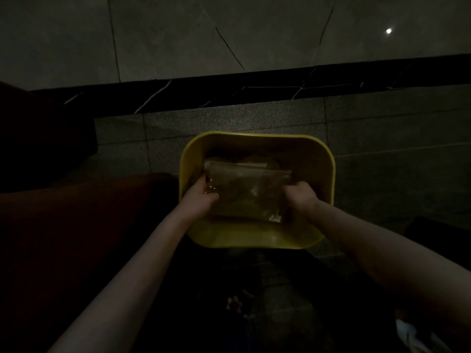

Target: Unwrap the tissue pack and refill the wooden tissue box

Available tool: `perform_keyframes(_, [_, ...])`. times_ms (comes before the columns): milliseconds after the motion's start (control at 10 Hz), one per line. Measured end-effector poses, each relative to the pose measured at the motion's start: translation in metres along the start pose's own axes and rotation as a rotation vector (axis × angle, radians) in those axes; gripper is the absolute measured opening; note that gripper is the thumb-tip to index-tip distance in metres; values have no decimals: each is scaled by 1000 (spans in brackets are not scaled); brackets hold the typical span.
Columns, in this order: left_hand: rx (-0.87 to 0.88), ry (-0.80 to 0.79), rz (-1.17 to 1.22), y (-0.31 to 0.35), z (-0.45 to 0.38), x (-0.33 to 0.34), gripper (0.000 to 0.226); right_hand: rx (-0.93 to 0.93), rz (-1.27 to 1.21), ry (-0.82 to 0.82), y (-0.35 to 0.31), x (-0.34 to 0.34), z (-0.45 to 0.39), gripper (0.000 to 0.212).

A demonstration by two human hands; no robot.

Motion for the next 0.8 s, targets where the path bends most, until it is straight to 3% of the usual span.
perform_keyframes(100, [-11, -28, -108, 0, -2, 0, 61, 26, 108, -8, 0, 4, 0, 22])
perform_keyframes(200, [43, -16, -204, 0, 1, 0, 58, -79, 344, 31, -1, 5, 2, 24])
perform_keyframes(300, [178, 30, -513, 6, 6, 5, 48, -281, 593, 100, 0, 7, 14, 15])
perform_keyframes(500, [426, 27, -1023, 40, 29, 13, 20, -512, 1026, 145, -9, 11, 57, 22])
perform_keyframes(600, [502, -29, -1263, 66, 45, 14, 25, -661, 1291, 233, -17, 6, 83, 25])
perform_keyframes(800, [540, -38, -1330, 132, 91, 18, 26, -873, 1448, 395, -30, -31, 162, 28])
Point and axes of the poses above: each hand's wrist, its own z-axis away from the middle knuckle, its own x-axis out of the palm, y = z × x, the point moved 1 cm from there along -z, towards the middle knuckle, and after that the axes turned 12 degrees about x, right-handed, at the moved point
